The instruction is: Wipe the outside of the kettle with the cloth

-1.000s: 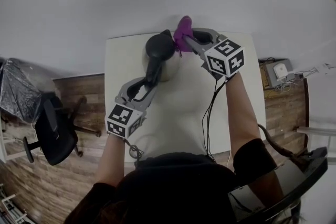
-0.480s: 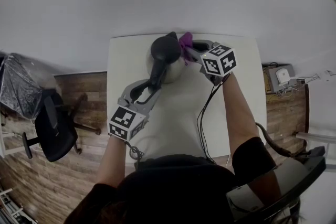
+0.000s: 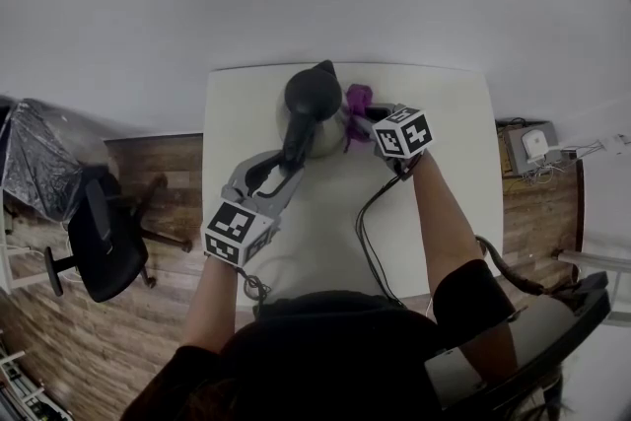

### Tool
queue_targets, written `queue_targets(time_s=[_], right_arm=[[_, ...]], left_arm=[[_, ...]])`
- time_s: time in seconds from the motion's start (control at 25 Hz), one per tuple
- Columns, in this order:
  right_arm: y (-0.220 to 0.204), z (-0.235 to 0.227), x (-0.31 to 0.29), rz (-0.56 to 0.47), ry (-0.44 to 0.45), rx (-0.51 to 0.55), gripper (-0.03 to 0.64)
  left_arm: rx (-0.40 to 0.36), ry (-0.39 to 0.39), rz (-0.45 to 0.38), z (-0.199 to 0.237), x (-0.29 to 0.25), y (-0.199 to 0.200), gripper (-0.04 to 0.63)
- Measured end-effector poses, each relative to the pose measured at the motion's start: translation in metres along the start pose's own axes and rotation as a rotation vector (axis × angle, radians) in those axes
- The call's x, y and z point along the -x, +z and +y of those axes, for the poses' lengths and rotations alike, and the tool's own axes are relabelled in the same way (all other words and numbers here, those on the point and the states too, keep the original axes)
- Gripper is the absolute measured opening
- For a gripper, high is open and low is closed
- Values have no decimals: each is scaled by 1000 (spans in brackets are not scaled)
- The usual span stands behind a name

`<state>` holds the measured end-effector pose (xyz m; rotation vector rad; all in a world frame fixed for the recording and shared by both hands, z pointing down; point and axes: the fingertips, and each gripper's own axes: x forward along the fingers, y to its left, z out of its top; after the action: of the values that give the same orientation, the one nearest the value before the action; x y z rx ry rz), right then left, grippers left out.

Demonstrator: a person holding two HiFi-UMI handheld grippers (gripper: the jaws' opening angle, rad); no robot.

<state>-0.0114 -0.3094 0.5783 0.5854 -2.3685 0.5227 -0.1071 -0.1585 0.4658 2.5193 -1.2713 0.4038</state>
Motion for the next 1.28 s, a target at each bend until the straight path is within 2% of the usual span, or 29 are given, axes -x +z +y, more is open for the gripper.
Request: queue_targets(time_s=[0.24, 0.52, 0.76, 0.92, 1.0, 1.08, 1.16, 1.28], right_arm=[[-4, -1, 6, -17, -39, -21, 66], [27, 11, 79, -160, -109, 5, 66], [30, 47, 143, -278, -99, -14, 66], [43, 74, 179, -358, -92, 41, 66], [56, 93, 198, -415, -55, 76, 66], [71, 117, 217, -477, 18, 111, 66], [85, 147, 234, -532, 128, 147, 66], [94, 200, 243, -560, 350, 217, 67]], left_arm=[[5, 7, 1, 1, -1, -1, 161], [16, 24, 6, 2, -4, -3, 161], [43, 67, 9, 3, -5, -3, 161], [2, 111, -6, 3, -4, 1, 163], [-27, 133, -46, 2, 8, 12, 195], [-62, 117, -138, -9, 28, 37, 220], [-64, 28, -245, -33, 44, 64, 270], [-10, -127, -358, -74, 56, 97, 352]])
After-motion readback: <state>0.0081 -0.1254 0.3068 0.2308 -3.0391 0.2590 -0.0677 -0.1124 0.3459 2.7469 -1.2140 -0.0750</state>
